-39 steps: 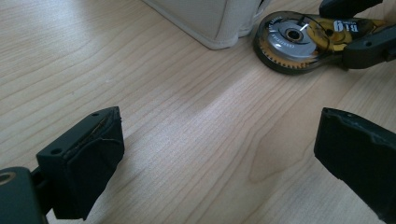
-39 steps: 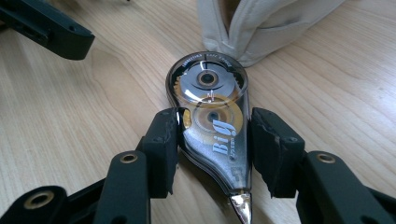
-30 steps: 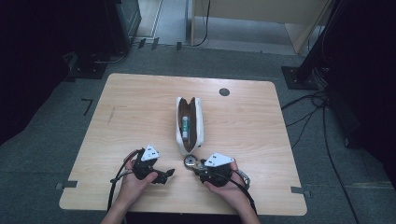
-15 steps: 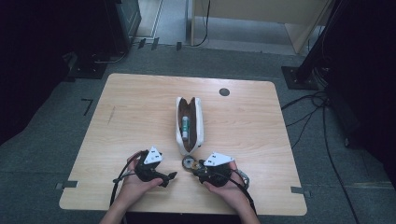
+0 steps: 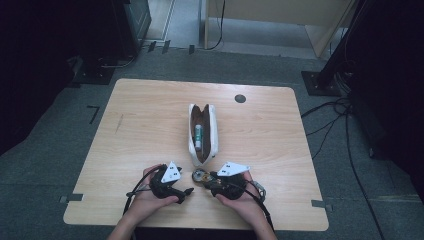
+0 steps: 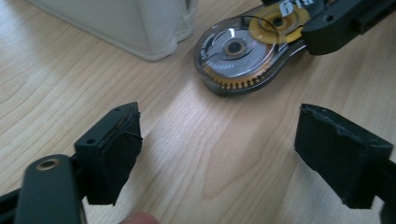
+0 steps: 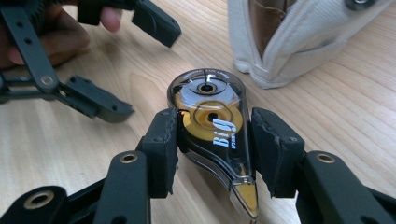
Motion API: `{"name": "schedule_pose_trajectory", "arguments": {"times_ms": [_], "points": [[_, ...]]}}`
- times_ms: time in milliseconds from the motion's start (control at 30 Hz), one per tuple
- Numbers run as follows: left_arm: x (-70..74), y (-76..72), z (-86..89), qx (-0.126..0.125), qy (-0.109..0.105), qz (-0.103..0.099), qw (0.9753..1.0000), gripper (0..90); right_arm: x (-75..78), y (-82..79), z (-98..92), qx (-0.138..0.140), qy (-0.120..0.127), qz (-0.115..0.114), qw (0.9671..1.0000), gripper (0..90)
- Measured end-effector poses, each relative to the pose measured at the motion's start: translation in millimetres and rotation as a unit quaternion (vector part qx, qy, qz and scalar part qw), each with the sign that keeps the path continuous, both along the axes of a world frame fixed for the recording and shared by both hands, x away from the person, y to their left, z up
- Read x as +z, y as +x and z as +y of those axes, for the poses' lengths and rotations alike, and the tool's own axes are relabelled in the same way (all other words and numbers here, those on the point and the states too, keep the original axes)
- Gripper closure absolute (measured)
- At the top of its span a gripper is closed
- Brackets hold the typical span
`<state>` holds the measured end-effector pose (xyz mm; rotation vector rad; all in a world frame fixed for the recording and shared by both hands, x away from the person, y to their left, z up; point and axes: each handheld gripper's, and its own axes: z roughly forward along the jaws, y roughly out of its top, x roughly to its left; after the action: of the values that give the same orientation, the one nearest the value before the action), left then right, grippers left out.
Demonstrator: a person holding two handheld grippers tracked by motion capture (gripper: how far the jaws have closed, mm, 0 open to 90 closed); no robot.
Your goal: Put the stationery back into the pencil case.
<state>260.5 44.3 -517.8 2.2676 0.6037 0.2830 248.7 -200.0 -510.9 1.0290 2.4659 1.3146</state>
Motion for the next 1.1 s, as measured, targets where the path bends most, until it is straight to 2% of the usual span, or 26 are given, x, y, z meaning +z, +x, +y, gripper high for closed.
{"name": "schedule_pose_trajectory", "arguments": {"times_ms": [67, 100, 233, 367, 633, 733, 900, 967, 1100], "points": [[-0.1, -1.7, -1.2, -0.001, 0.005, -0.009, 0.9999, 17.5, 1.1, 0.3, 0.2, 0.003, 0.004, 0.007, 1.0000, 52.7], [0.0, -2.4, -1.6, 0.000, 0.008, -0.014, 0.9999, 22.3, 1.7, 0.2, 0.6, 0.004, 0.010, 0.011, 0.9999, 52.7], [-0.4, -4.1, -2.6, -0.019, 0.005, -0.014, 0.9997, 30.6, 3.2, 0.0, 1.9, 0.007, 0.017, 0.014, 0.9997, 52.7], [-0.3, -4.3, -2.4, -0.022, 0.003, -0.018, 0.9996, 35.7, 2.9, -0.8, 5.3, 0.010, 0.025, 0.019, 0.9994, 52.7], [-0.2, -10.4, -3.7, -0.041, 0.010, -0.051, 0.9978, 45.2, 8.0, -0.8, 9.4, 0.020, 0.053, 0.041, 0.9976, 52.7], [-0.3, -12.2, -4.6, -0.046, 0.013, -0.061, 0.9970, 50.8, 9.1, -1.5, 11.0, 0.020, 0.053, 0.038, 0.9977, 52.8], [-0.7, -14.1, -5.6, -0.047, 0.016, -0.076, 0.9958, 55.2, 10.1, -2.1, 10.8, 0.022, 0.057, 0.031, 0.9976, 52.4], [-0.4, -16.3, -6.7, -0.048, 0.025, -0.091, 0.9944, 61.2, 10.8, -2.1, 10.1, 0.027, 0.062, 0.032, 0.9972, 50.3], [0.8, -19.5, -8.4, -0.059, 0.019, -0.099, 0.9932, 69.0, 13.3, -3.7, 11.2, 0.035, 0.062, 0.022, 0.9972, 49.2]]}}
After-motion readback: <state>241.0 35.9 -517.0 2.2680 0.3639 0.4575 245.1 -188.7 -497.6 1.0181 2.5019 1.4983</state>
